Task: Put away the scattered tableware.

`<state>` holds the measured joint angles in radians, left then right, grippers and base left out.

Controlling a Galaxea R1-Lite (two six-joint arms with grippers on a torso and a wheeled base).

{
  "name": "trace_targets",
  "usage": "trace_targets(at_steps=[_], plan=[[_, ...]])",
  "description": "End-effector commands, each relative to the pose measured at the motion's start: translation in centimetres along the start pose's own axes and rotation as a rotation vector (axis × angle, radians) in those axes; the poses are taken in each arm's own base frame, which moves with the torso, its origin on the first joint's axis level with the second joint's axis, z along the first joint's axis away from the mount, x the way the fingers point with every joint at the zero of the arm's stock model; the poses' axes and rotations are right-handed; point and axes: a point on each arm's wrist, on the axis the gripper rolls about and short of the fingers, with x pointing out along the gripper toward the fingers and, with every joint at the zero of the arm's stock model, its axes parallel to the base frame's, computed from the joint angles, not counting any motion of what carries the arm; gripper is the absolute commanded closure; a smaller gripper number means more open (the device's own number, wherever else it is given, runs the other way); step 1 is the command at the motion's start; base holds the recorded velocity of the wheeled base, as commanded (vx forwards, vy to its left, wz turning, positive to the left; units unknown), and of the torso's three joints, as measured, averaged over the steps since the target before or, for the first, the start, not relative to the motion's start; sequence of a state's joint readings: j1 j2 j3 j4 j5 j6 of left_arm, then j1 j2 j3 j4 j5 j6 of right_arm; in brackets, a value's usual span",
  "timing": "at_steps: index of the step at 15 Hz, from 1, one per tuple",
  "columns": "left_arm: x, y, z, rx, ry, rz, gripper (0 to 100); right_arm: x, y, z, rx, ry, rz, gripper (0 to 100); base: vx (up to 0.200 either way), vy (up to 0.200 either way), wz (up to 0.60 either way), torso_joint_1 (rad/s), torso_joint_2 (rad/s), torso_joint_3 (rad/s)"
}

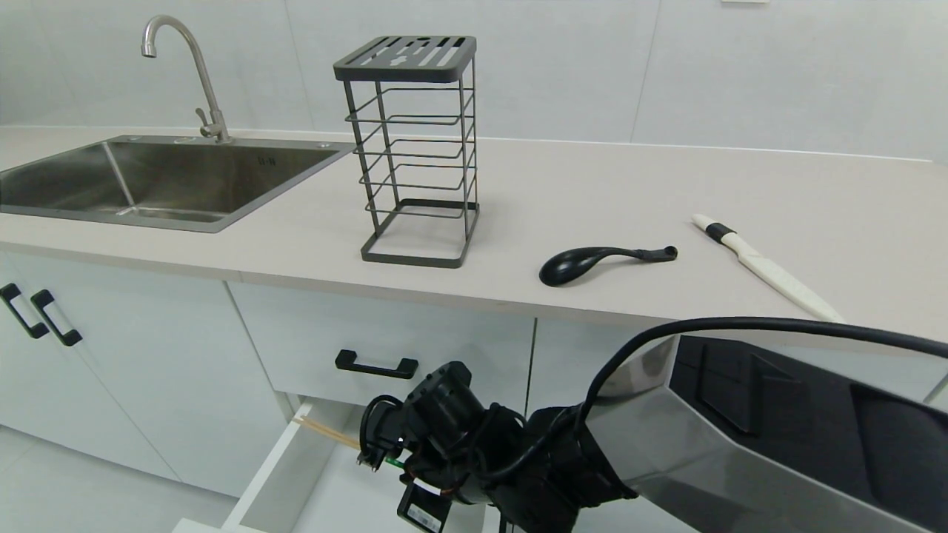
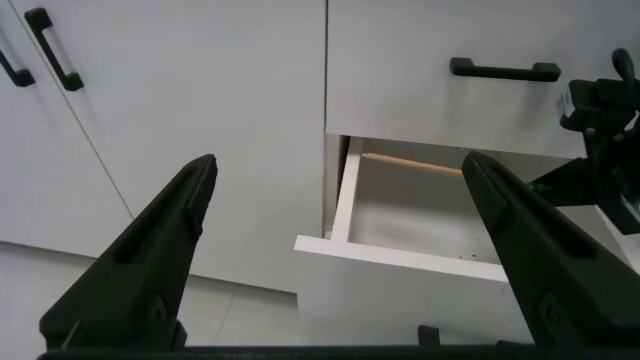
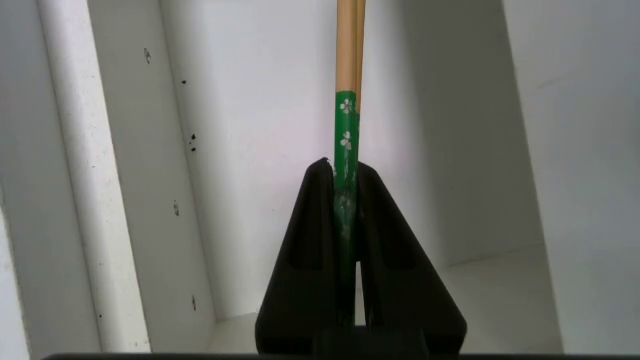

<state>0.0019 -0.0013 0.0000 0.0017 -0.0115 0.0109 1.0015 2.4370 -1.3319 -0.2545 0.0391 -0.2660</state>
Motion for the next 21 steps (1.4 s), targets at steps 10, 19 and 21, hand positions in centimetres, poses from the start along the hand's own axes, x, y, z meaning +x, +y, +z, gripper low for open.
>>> trace_targets(at_steps=[10, 19, 21], plan=[[0.0, 0.0, 0.0, 0.0, 0.001, 0.002, 0, 2.2, -0.4, -0.9, 0.013, 0.03, 0.015, 100, 0.0, 0.0, 0.0, 0.0, 0.0, 0.0], [0.0, 0.0, 0.0, 0.0, 0.001, 0.0, 0, 3.5, -0.4, -1.1, 0.015, 0.048, 0.023, 100, 0.0, 0.0, 0.0, 0.0, 0.0, 0.0], [0.0, 0.0, 0.0, 0.0, 0.001, 0.002, 0, 4.0, -0.1, -1.7, 0.01, 0.073, 0.036, 100, 0.0, 0.0, 0.0, 0.0, 0.0, 0.0]])
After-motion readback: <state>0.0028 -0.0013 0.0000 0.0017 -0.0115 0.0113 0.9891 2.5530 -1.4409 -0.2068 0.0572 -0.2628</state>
